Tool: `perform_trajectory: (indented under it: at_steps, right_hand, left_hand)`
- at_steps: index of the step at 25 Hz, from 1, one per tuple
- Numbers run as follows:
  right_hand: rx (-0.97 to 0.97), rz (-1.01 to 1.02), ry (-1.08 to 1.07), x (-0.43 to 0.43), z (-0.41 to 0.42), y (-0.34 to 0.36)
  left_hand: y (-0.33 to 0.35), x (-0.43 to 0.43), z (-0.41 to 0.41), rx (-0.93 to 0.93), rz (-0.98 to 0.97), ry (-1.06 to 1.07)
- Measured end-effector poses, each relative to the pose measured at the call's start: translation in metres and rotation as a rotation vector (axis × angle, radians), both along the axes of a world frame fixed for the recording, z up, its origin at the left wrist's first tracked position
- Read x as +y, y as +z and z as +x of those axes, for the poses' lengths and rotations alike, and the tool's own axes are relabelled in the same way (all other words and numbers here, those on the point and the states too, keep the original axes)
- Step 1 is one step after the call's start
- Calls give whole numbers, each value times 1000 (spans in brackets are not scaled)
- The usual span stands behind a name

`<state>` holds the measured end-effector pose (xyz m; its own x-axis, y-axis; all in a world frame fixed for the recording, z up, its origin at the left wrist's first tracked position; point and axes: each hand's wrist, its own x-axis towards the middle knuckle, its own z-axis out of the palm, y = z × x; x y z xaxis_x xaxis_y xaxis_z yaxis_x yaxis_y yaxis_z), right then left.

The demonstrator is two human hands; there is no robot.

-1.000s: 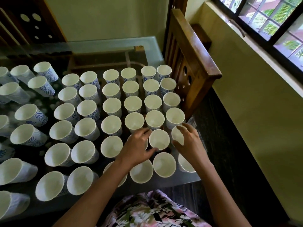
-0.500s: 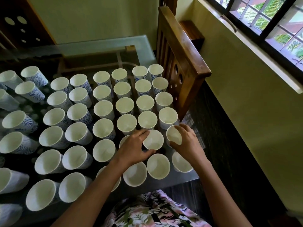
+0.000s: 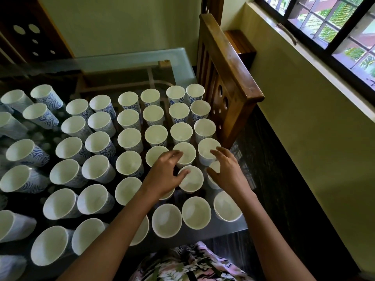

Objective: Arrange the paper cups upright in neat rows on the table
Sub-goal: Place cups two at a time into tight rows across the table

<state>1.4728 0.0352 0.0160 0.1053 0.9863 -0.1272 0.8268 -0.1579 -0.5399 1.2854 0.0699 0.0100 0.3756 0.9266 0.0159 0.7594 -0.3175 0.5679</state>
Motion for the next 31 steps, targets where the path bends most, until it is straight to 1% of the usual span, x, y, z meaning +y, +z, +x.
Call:
perform_trajectory:
  at_steps: [4, 8, 19, 23, 26, 29, 31]
  right_hand:
    - [15, 14, -11, 22, 1, -2]
    - [17, 7, -5, 33, 0, -7]
    - [39, 11, -43, 43, 6, -11]
    - [18, 15, -58, 44, 10, -11]
    - [4, 35, -56, 43, 11, -8]
    - [35, 69, -25, 47, 8, -3]
    - [16, 96, 4, 55, 6, 0]
  left_hand:
    - [2, 29, 8, 63, -25, 17]
    - [1, 39, 11, 119, -73, 2]
    - [-6, 44, 16, 78, -112, 9]
    - [-8, 43, 18, 71, -116, 18]
    - [-9, 42, 18, 69, -105, 21]
    - [-7, 43, 18, 72, -67, 22]
    - [-6, 48, 18, 78, -42, 33]
